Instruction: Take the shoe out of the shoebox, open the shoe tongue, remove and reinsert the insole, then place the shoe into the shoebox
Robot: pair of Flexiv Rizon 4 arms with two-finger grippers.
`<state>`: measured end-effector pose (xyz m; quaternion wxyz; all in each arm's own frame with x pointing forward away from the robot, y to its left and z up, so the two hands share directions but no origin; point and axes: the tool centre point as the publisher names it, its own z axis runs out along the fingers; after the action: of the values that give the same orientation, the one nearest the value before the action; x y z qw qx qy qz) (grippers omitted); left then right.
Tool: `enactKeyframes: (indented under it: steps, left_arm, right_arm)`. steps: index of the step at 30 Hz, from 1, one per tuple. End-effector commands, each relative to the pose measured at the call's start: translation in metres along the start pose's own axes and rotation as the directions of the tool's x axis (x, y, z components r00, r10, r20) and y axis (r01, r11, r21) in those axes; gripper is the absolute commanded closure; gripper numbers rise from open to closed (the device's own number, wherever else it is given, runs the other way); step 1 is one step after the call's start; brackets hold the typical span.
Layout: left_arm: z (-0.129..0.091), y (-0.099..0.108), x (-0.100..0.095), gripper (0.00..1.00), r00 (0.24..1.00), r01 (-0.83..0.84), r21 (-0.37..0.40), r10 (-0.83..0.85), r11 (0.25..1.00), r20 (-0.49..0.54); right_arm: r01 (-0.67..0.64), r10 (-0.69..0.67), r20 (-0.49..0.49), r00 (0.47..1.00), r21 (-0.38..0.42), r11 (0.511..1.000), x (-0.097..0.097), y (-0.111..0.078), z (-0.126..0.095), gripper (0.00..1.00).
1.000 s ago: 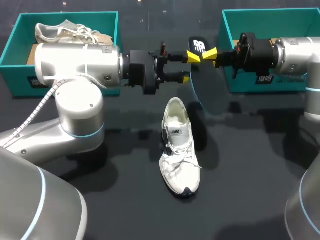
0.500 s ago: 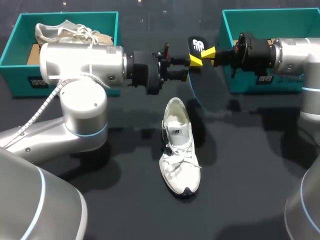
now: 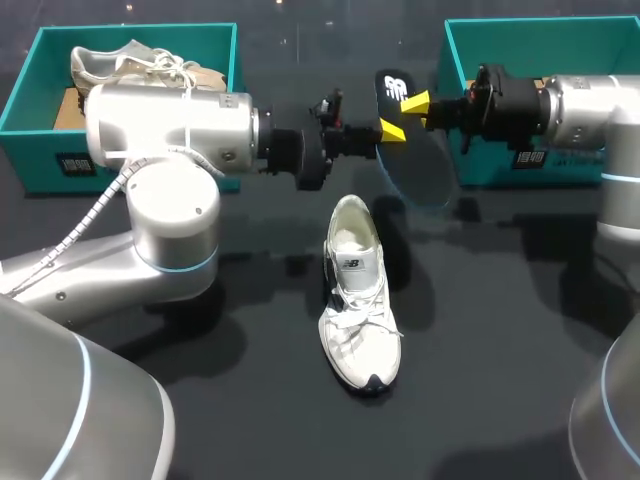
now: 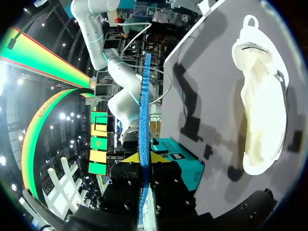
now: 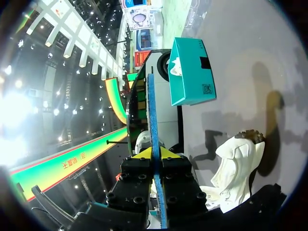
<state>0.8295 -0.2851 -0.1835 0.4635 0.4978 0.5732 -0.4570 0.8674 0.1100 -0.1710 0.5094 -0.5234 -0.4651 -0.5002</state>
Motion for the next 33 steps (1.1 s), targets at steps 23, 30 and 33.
enactKeyframes:
  steps: [23,30,33]
  left_arm:
    - [-0.078,-0.022,0.000,1.00,0.940,0.320,0.078,-0.327,0.944,0.095]
    - [-0.083,-0.023,0.004,1.00,0.821,0.557,0.148,-0.569,0.817,0.044]
    - [-0.083,-0.023,0.004,1.00,0.821,0.557,0.148,-0.569,0.817,0.044]
  right_arm:
    - [0.057,-0.057,-0.007,0.998,-0.041,0.998,0.002,-0.032,-0.042,0.00]
    - [0.057,-0.057,-0.007,0.998,-0.041,0.998,0.002,-0.032,-0.042,0.00]
    - [0.057,-0.057,-0.007,0.998,-0.041,0.998,0.002,-0.032,-0.042,0.00]
